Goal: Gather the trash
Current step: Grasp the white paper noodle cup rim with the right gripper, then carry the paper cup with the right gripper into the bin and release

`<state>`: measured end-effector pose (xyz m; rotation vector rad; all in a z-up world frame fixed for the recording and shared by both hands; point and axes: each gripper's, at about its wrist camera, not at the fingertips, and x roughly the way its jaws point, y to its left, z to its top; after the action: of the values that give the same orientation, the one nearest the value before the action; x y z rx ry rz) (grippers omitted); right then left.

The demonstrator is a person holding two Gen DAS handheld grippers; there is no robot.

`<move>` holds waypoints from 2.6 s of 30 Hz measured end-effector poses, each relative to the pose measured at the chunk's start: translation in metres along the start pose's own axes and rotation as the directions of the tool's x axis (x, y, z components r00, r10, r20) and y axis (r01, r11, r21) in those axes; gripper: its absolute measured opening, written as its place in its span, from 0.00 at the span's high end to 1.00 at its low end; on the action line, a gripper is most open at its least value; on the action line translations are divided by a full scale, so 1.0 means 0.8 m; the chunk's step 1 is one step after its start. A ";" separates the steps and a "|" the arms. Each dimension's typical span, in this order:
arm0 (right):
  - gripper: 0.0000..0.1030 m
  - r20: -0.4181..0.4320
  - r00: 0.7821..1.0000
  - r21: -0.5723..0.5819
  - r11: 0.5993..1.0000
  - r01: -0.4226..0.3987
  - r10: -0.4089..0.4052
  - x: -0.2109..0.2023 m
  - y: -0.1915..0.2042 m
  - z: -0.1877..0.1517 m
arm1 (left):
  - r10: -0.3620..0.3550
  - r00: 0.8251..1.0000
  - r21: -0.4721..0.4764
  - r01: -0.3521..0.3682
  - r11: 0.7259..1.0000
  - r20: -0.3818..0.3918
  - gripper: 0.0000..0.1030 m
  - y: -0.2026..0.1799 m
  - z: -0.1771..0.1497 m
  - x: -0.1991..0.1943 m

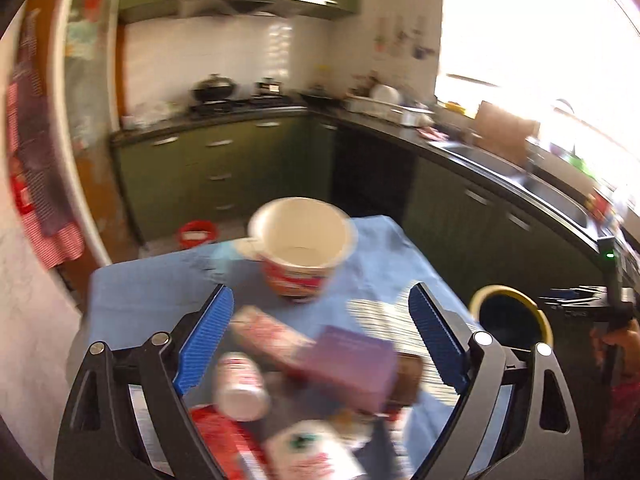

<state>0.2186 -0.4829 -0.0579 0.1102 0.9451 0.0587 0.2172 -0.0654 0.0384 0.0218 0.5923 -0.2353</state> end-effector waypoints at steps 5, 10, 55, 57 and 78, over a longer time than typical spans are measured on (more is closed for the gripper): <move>0.43 0.017 0.998 -0.101 0.993 -0.053 0.055 0.000 0.081 0.073 | 0.155 0.988 -0.085 -0.154 0.984 0.010 0.12 0.101 -0.014 0.008; 0.43 0.007 0.992 -0.179 0.976 -0.126 0.130 0.016 0.171 0.149 | 0.162 0.986 -0.125 -0.165 0.978 -0.032 0.11 0.143 -0.038 0.023; 0.97 -0.081 0.996 0.105 0.994 -0.032 0.040 -0.019 0.025 0.099 | 0.053 0.997 -0.124 -0.059 0.991 -0.051 0.06 0.085 -0.106 -0.071; 0.96 -0.092 0.996 0.163 0.986 0.023 -0.008 -0.027 -0.030 0.067 | 0.048 0.997 -0.118 -0.055 0.991 -0.060 0.06 0.075 -0.114 -0.076; 0.54 -0.149 0.989 0.334 0.940 0.074 -0.025 0.041 -0.174 -0.032 | 0.046 0.994 0.013 -0.045 0.999 -0.101 0.06 -0.006 -0.106 -0.090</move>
<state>0.2176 -0.6164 -0.1161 0.4059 1.0949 -0.1464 0.1115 -0.0473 0.0081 0.0582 0.6908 -0.1939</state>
